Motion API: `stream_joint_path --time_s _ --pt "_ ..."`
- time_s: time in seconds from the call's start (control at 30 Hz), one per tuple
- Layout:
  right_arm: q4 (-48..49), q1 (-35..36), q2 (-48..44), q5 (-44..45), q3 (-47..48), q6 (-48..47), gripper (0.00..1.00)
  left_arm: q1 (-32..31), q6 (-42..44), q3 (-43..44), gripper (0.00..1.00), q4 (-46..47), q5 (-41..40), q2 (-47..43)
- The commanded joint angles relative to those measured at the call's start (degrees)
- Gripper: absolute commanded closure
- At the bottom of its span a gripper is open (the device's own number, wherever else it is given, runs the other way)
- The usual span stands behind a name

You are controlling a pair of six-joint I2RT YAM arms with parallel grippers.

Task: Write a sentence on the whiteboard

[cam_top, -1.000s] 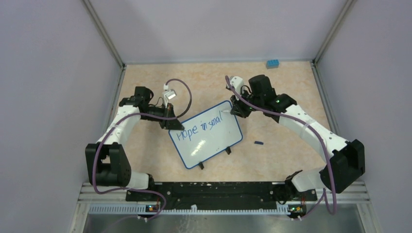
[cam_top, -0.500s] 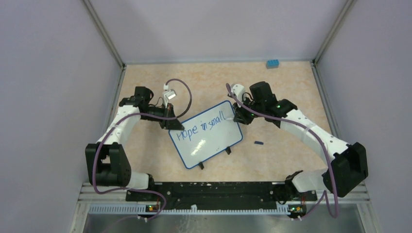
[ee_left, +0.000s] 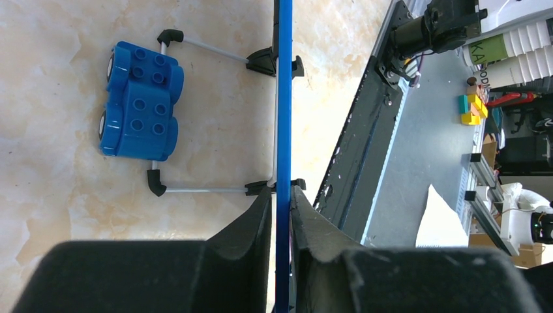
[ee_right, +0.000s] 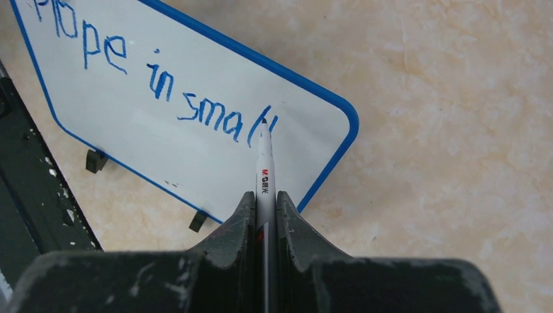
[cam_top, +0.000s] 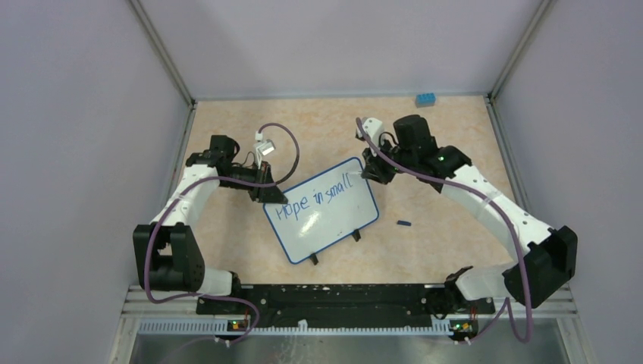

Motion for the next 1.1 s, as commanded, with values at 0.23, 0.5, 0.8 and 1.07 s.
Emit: stream_joint_path --time_s 0.23,0.5,0.8,1.07 --pt "-0.39 6.41 -1.69 -9.02 0.55 -1.10 1.00 -0.24 0.81 -0.28 0.77 -0.17 1.49 -2.21" --pt "6.79 12.02 -1.59 -13.49 -4.42 2.03 1.00 -0.15 1.12 -0.28 0.78 -0.49 1.63 -1.88" --pt "16.07 16.06 0.42 -12.88 -7.58 4.34 1.00 -0.20 0.17 -1.30 0.83 0.89 0.81 -2.40" --pt "23.44 22.14 2.26 -7.32 -11.36 3.75 1.00 -0.15 0.10 -1.07 0.88 0.75 0.72 -1.54"
